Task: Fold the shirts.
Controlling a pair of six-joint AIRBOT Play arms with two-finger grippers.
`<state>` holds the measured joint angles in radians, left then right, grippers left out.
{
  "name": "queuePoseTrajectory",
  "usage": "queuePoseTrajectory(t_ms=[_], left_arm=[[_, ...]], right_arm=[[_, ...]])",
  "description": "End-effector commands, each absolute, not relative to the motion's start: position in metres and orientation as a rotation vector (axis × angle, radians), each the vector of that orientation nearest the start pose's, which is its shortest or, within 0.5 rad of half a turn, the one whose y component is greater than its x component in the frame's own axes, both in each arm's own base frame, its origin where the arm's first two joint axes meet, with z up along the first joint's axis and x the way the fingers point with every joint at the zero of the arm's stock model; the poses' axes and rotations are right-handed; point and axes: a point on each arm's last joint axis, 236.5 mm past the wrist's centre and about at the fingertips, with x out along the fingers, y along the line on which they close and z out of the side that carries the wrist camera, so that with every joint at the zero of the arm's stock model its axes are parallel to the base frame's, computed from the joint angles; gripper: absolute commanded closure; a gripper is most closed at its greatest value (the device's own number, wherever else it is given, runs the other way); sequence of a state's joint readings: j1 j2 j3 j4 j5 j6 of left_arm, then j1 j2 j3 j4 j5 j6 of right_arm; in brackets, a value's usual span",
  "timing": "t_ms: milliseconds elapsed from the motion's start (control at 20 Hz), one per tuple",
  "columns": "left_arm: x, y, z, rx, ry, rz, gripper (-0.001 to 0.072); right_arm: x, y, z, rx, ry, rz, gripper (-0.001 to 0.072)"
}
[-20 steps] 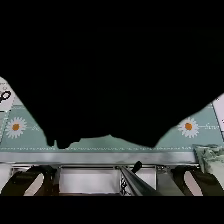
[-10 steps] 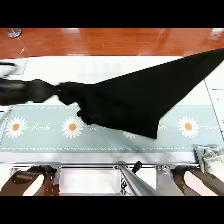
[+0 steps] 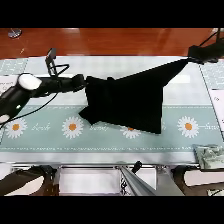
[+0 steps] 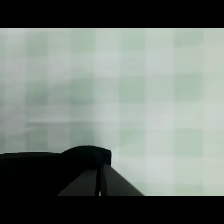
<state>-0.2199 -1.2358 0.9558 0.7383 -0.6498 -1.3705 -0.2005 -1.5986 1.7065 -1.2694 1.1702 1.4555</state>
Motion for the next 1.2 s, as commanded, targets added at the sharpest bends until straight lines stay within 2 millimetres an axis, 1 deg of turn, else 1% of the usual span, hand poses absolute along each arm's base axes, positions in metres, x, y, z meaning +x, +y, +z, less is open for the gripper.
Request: queuePoseTrajectory(t_ms=[0, 50, 100, 150, 200, 250, 300, 350, 400, 450, 550, 600, 650, 700, 750, 800, 850, 900, 1050, 1150], left_arm=[[0.452, -0.194, 0.002, -0.548, 0.893, -0.367, 0.0687], [0.447, -0.196, -0.014, -0.532, 0.939, -0.377, 0.0686], [0.440, -0.198, -0.030, -0.532, 0.995, -0.385, 0.0686], [0.433, -0.201, -0.040, -0.535, 1.044, -0.397, 0.0686], [0.426, -0.202, -0.047, -0.539, 1.084, -0.409, 0.0685], [0.422, -0.200, -0.047, -0.545, 1.105, -0.418, 0.0663], [0.421, -0.195, -0.043, -0.557, 1.121, -0.426, 0.0536], [0.420, -0.188, -0.035, -0.575, 1.144, -0.443, 0.0301], [0.421, -0.176, -0.023, -0.598, 1.169, -0.466, 0.0182], [0.420, -0.161, -0.008, -0.624, 1.196, -0.490, 0.0182], [0.413, -0.124, 0.016, -0.675, 1.244, -0.522, 0.0182], [0.407, -0.107, 0.023, -0.703, 1.266, -0.524, 0.0182], [0.401, -0.089, 0.025, -0.734, 1.287, -0.515, 0.0183], [0.393, -0.076, 0.018, -0.733, 1.319, -0.494, 0.0183], [0.381, -0.066, 0.006, -0.700, 1.371, -0.467, 0.0183], [0.370, -0.062, -0.006, -0.660, 1.419, -0.448, 0.0183], [0.361, -0.062, -0.018, -0.624, 1.462, -0.438, 0.0182], [0.355, -0.066, -0.025, -0.597, 1.478, -0.453, 0.0182], [0.350, -0.088, -0.045, -0.543, 1.489, -0.486, 0.0179], [0.342, -0.107, -0.059, -0.504, 1.534, -0.536, 0.0171]], right_arm=[[0.532, -0.035, 0.028, 0.382, 1.081, 0.007, 0.0675], [0.526, -0.028, 0.013, 0.394, 1.140, 0.021, 0.0674], [0.519, -0.024, 0.002, 0.397, 1.189, 0.030, 0.0674], [0.515, -0.020, -0.003, 0.392, 1.214, 0.040, 0.0674], [0.514, -0.017, -0.002, 0.383, 1.219, 0.045, 0.0674], [0.513, -0.013, 0.002, 0.395, 1.218, 0.056, 0.0673], [0.510, -0.009, 0.009, 0.409, 1.217, 0.071, 0.0592], [0.506, -0.009, 0.018, 0.408, 1.219, 0.081, 0.0428], [0.498, -0.010, 0.030, 0.379, 1.221, 0.103, 0.0281], [0.489, -0.013, 0.041, 0.337, 1.226, 0.126, 0.0242], [0.463, -0.029, 0.058, 0.228, 1.268, 0.129, 0.0242], [0.445, -0.040, 0.062, 0.163, 1.313, 0.122, 0.0241], [0.429, -0.052, 0.063, 0.122, 1.365, 0.099, 0.0241], [0.415, -0.061, 0.062, 0.118, 1.412, 0.076, 0.0241], [0.411, -0.063, 0.061, 0.150, 1.421, 0.071, 0.0240], [0.405, -0.062, 0.059, 0.180, 1.439, 0.083, 0.0240], [0.400, -0.059, 0.055, 0.195, 1.462, 0.098, 0.0240], [0.394, -0.057, 0.050, 0.195, 1.490, 0.110, 0.0222], [0.384, -0.044, 0.034, 0.241, 1.537, 0.151, 0.0220], [0.378, -0.041, 0.023, 0.253, 1.562, 0.155, 0.0219]])
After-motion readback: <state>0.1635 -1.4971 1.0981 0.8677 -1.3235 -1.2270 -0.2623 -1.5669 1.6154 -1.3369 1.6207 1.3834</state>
